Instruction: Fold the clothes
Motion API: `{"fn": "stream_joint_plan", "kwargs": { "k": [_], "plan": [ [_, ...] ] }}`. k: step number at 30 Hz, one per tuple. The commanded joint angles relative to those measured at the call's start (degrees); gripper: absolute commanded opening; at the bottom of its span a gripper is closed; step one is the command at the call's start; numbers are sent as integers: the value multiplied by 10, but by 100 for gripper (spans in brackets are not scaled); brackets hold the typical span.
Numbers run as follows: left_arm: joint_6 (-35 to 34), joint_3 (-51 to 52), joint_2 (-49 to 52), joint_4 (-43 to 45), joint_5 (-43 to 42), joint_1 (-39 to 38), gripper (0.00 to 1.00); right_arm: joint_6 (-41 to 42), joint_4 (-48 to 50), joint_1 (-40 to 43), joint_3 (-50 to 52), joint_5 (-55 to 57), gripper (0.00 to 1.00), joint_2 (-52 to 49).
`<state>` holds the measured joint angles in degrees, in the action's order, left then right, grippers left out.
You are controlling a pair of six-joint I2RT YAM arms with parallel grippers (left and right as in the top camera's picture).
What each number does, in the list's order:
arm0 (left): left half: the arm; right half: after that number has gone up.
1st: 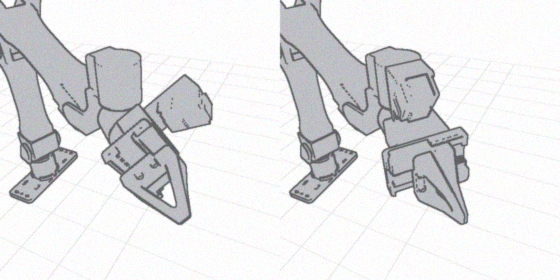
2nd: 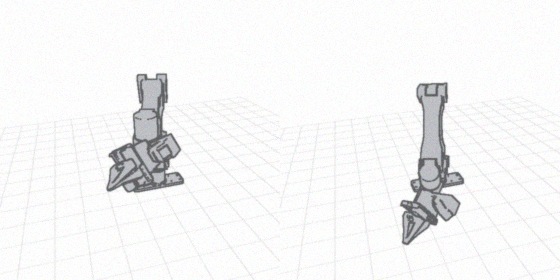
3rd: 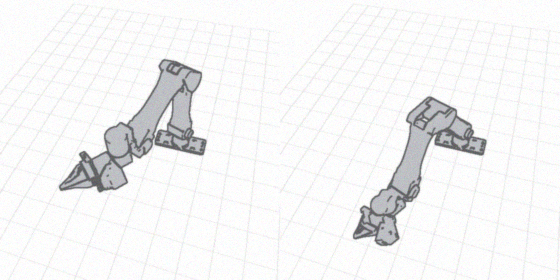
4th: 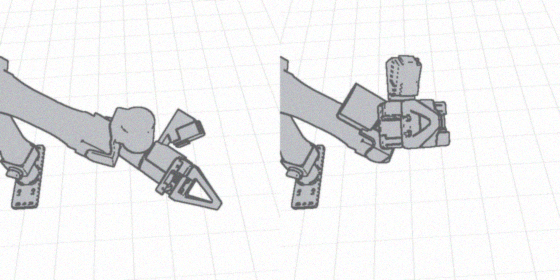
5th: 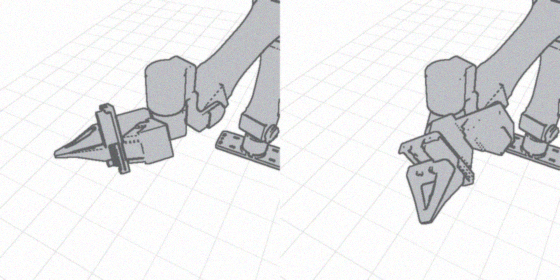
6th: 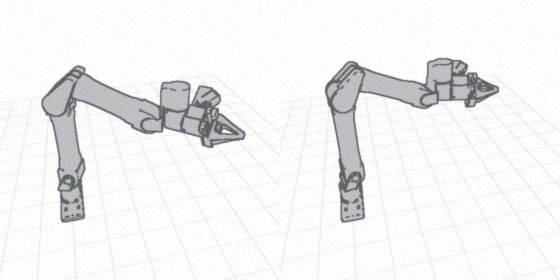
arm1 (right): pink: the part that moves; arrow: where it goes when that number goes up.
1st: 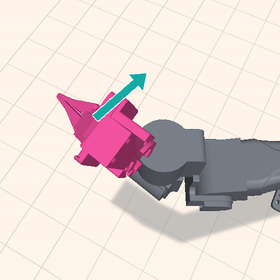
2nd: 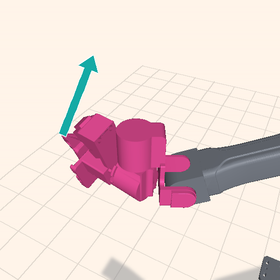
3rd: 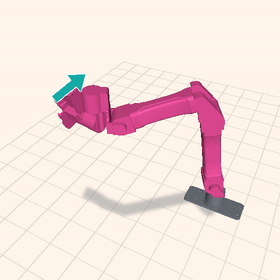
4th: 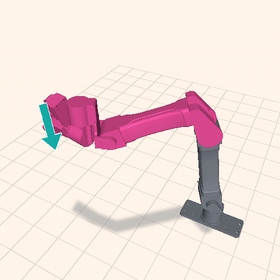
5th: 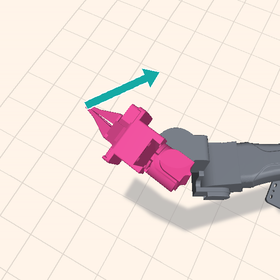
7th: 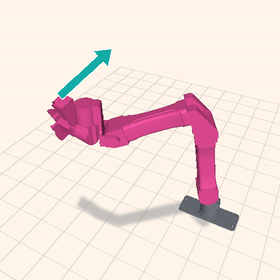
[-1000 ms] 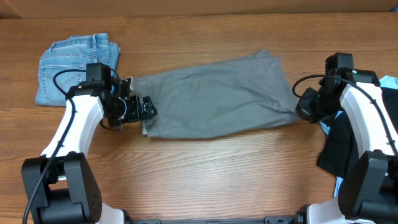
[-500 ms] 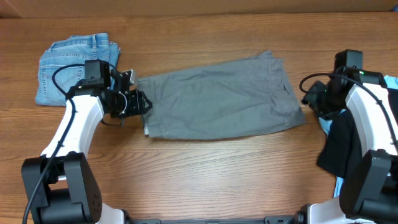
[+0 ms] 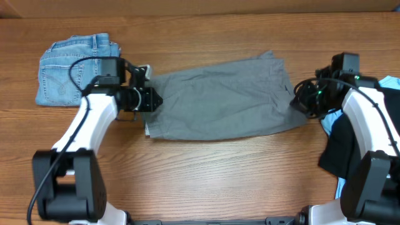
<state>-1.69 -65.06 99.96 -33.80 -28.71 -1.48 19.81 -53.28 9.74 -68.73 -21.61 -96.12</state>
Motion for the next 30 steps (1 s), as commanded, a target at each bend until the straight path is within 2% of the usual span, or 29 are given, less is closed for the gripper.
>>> {"fn": "stream_joint_plan", "kwargs": {
  "k": [1,2,9,14,15,19,23,27,30],
  "plan": [
    [-6,3,52,9,37,-8,7,35,40,-1,55,38,7,1],
    [-13,3,68,10,38,-8,4,46,60,0,71,38,7,-4],
    [-26,3,113,3,41,7,4,122,140,2,162,110,7,-39],
    [-25,3,103,-7,46,33,4,122,94,2,172,118,4,-36],
    [-24,1,99,-12,48,41,6,122,78,2,172,115,4,-34],
    [-12,-24,82,-52,45,78,23,121,24,2,172,117,4,-1],
    [30,-78,58,-114,-7,100,39,121,-21,2,158,116,4,85],
    [52,-127,25,-159,-19,95,45,117,-40,2,123,92,5,185],
    [56,-149,1,-176,-28,82,48,99,5,2,112,41,8,244]
  ]
}}
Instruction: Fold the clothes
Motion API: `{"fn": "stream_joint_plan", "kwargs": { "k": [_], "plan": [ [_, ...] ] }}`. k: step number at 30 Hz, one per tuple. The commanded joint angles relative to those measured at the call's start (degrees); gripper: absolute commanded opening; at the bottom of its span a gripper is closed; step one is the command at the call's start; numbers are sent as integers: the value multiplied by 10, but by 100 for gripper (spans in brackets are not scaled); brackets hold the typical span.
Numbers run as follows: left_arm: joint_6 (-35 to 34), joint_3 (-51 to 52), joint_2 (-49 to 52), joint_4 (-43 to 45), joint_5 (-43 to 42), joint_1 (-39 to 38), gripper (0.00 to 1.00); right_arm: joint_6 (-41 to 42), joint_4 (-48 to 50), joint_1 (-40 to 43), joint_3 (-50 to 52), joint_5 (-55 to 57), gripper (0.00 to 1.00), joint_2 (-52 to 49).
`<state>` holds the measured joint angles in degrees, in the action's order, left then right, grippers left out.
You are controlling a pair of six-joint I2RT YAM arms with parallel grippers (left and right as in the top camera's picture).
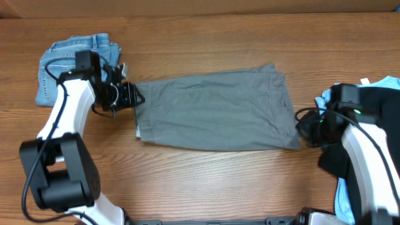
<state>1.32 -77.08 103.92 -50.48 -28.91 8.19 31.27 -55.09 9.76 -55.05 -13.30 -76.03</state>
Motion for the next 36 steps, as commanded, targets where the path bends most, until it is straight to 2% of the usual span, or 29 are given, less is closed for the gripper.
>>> {"fn": "stream_joint_plan", "kwargs": {
  "k": [1,4,8,14,17,21,24,26,30,36],
  "plan": [
    [25,-30,-46,-12,-30,-21,49,-29,46,2,-24,-59,9,55],
    [26,-30,-53,-30,-35,-50,50,-42,106,-2,-24,-72,12,62],
    [26,-1,-49,-37,-7,-99,49,-40,174,-17,-23,-80,14,20],
    [9,74,-46,-15,85,-152,49,-41,320,-43,-23,-136,14,-110],
    [-16,118,-46,11,85,-153,47,-37,389,-45,-23,-219,11,-194],
    [-22,167,-46,53,87,-153,45,-14,419,-44,-23,-236,8,-275],
    [-22,197,-46,75,112,-153,46,-9,438,-44,-23,-212,7,-321],
    [-22,213,-46,77,132,-153,46,7,445,-44,-23,-151,7,-341],
    [-22,235,-46,70,184,-153,45,108,445,-44,-23,9,4,-367],
    [-22,244,-46,60,202,-153,47,91,464,-44,-32,16,4,-370]
  ]
}}
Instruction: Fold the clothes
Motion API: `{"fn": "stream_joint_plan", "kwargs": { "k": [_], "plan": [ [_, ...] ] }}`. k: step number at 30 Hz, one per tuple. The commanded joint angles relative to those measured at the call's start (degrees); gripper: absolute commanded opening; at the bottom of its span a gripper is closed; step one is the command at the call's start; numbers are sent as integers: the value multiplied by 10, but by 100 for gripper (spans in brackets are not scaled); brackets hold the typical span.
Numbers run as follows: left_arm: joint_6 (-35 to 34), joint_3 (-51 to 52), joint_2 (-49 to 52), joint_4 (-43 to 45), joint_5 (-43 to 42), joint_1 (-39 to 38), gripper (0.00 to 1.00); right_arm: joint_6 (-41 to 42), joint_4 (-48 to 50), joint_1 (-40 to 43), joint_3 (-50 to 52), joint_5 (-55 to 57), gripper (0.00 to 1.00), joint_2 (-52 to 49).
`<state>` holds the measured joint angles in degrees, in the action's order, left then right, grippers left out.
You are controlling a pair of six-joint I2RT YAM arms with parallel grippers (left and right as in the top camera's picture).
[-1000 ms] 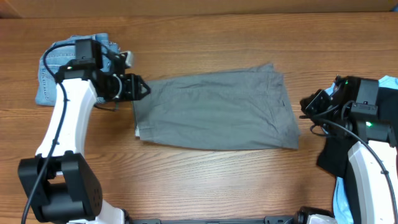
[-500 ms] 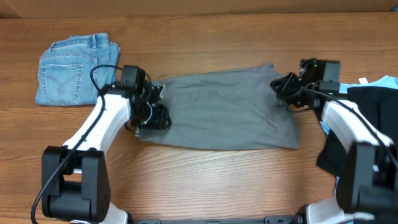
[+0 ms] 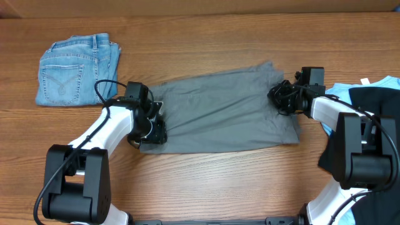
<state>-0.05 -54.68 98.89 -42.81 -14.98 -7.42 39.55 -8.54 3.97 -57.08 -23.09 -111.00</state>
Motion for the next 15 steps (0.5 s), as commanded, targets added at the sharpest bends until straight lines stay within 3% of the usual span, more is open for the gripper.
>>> {"fn": "stream_joint_plan", "kwargs": {
  "k": [1,4,10,15],
  "plan": [
    [-8,19,4,-21,68,4,47,5,-11,15,-16,115,4,-18],
    [-8,4,4,-35,71,12,51,-38,-45,18,-31,84,4,4],
    [14,-115,4,-98,-19,23,56,-146,-188,17,-72,7,8,88],
    [14,-212,4,-94,-75,13,58,-147,-289,17,-76,-33,8,155]
  ]
}}
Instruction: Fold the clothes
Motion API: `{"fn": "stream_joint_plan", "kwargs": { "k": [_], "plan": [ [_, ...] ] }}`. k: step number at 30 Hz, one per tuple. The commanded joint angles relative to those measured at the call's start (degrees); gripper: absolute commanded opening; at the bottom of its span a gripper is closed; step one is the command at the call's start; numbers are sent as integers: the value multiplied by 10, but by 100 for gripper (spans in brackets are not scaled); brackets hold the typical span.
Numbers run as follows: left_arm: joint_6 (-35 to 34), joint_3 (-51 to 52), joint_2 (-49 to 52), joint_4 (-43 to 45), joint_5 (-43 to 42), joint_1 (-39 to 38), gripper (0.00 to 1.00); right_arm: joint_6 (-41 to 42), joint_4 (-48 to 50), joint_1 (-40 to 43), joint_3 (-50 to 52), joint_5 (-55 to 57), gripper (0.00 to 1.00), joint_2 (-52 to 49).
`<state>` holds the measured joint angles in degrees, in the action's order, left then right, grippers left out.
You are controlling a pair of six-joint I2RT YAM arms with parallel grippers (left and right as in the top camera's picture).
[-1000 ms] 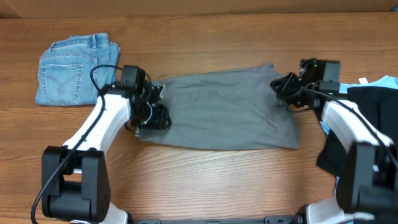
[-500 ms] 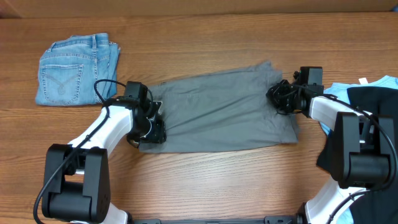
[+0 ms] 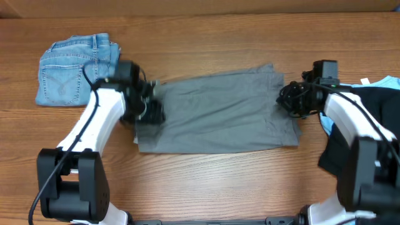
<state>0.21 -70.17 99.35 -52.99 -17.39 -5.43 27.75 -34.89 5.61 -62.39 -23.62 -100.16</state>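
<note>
A grey garment [image 3: 219, 112] lies flat and roughly rectangular across the middle of the table, long side left to right. My left gripper [image 3: 152, 111] is over its left edge, blurred by motion. At the garment's right edge is my right gripper [image 3: 289, 100], near the upper right corner. The overhead view does not show whether either gripper's fingers are open or holding cloth.
A folded pair of blue jeans [image 3: 78, 69] lies at the back left. A heap of black and light blue clothes [image 3: 369, 119] sits at the right edge, under my right arm. The wooden table [image 3: 206, 187] shows bare in front.
My left gripper has moved from the garment's lower left corner up to the middle of its left edge. My right gripper has shifted slightly right and down. The garment lies much as before.
Both grippers stood at the garment's two ends while it lay rumpled. Then they were farther apart and the garment lay stretched longer and flatter. Later the left was at the lower left corner and the right at the upper right corner. Now both are at the side edges.
</note>
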Motion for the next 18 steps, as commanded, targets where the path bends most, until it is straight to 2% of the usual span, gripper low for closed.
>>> {"fn": "stream_joint_plan", "kwargs": {
  "k": [1,3,5,8,11,14,18],
  "plan": [
    [11,-67,0,18,-55,-10,58,-30,-51,0,-23,-31,7,53],
    [11,-72,0,48,-59,-16,56,-36,-96,-2,-22,-36,4,57],
    [11,-71,2,74,-63,-21,48,-63,-133,-10,-19,-45,4,56],
    [15,-71,14,92,-61,-27,45,-101,-169,-38,-16,-32,4,55],
    [16,-71,41,100,-60,-28,41,-102,-194,-75,-16,16,4,55],
    [30,-71,81,101,-60,-28,34,-84,-194,-108,-10,47,4,55],
    [37,-71,140,102,-23,-27,24,-3,-179,-129,21,89,4,55]
  ]
}}
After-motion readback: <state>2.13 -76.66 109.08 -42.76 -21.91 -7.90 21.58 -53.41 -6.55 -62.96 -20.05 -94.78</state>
